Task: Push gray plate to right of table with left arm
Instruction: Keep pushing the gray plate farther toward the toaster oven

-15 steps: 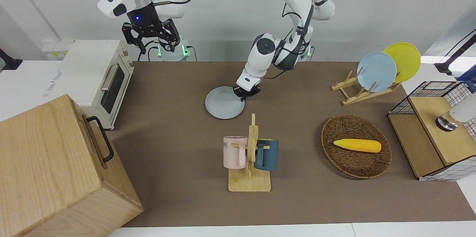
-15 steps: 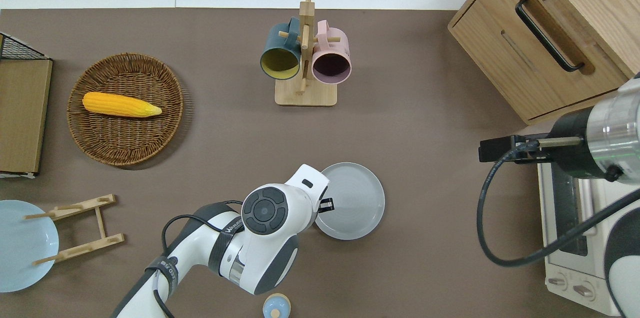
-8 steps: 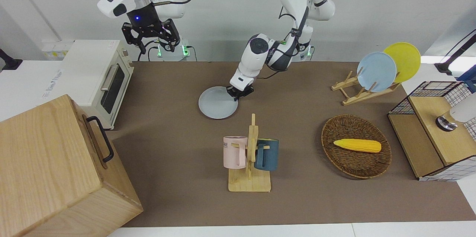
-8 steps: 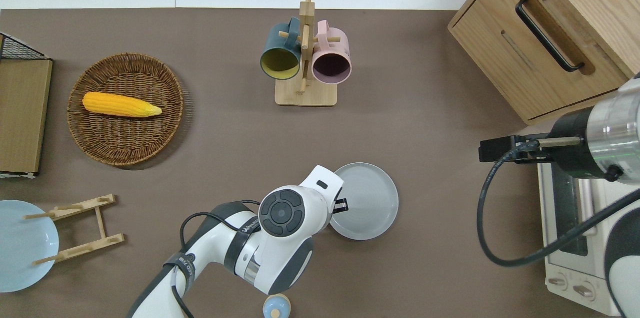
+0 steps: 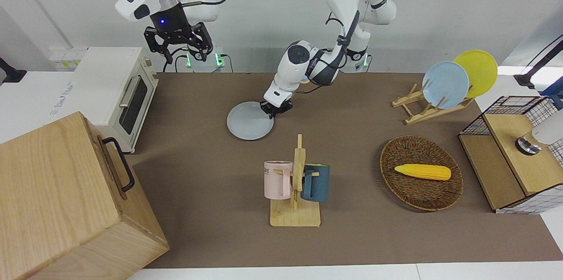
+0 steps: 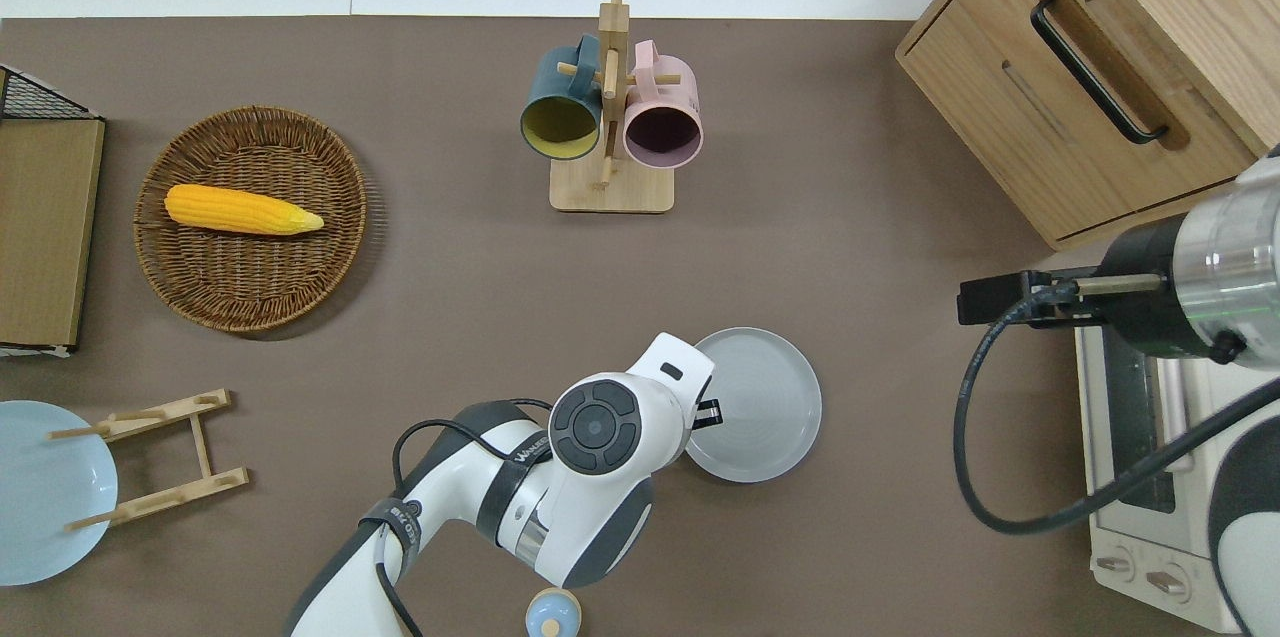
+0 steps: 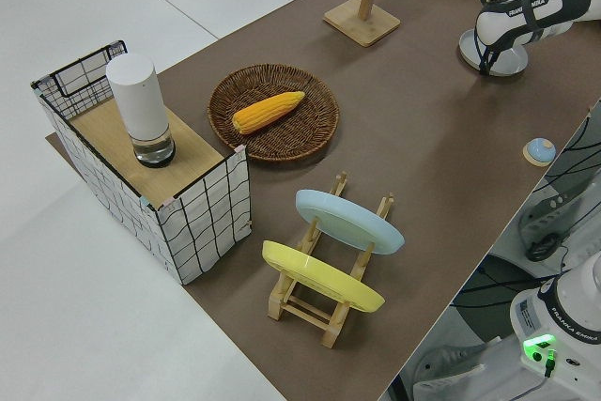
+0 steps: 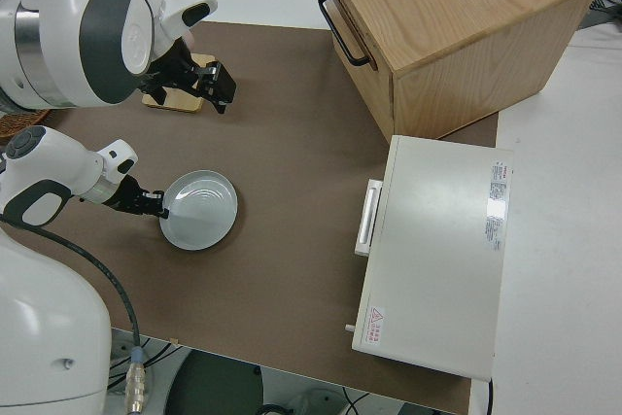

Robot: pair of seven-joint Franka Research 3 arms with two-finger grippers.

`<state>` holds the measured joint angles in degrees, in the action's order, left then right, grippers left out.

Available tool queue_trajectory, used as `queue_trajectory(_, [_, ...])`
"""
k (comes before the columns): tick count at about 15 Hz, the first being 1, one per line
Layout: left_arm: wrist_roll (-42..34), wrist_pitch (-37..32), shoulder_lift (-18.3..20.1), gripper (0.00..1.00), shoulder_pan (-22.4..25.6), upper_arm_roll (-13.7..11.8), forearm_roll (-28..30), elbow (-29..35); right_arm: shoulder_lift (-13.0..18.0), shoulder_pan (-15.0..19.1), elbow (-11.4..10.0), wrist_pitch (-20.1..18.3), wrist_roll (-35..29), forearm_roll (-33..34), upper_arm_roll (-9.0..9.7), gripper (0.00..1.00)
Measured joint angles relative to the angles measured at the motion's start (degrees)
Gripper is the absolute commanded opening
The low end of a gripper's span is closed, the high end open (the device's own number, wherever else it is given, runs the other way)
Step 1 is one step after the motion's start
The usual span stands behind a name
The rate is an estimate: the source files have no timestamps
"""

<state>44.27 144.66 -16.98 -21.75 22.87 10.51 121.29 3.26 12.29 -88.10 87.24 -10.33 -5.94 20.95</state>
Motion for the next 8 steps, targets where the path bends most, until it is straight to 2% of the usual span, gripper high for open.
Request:
queue_trajectory(3, [0.80,0.02,-0.75,0.00,-0.65,0.01,-0.31,-0.90,0.00,0.00,0.00,0.00,0.00,0.00,0.00,0.996])
queue_trajectory(4, [0.86,0.02,-0.89,0.11,-0.74,0.01,-0.38,-1.06,0.00,0.00,0.00,0.00,0.00,0.00,0.00,0.996])
queue_trajectory(7, [0.94,0.02,-1.15,0.69,-1.09,0.01,-0.49,-1.21,0.00,0.00,0.00,0.00,0.00,0.00,0.00,0.996])
queue_trajectory(8, [0.96,0.07,-1.29,0.92,-1.22,0.01,-0.55,-1.30,0.00,0.00,0.00,0.00,0.00,0.00,0.00,0.996])
